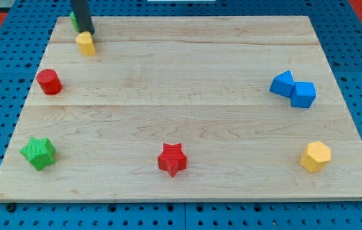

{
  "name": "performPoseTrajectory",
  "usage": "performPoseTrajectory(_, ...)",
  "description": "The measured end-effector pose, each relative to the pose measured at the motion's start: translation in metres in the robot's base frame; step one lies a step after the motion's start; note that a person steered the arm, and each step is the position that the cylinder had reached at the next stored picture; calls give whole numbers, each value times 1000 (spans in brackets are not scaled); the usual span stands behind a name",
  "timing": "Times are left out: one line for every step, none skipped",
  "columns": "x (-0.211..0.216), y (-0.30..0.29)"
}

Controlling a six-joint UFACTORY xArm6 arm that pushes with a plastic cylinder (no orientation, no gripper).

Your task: Move the yellow heart to the center

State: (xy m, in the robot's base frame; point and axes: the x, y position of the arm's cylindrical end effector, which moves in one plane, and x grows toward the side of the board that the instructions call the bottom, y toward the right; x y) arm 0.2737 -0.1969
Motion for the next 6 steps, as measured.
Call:
performPoseTrajectory(39, 53)
performPoseTrajectory(26, 32)
performPoseTrajectory(-21, 21)
performPoseTrajectory(14, -40)
performPoseTrajectory(53, 4)
performPoseTrajectory(53, 103)
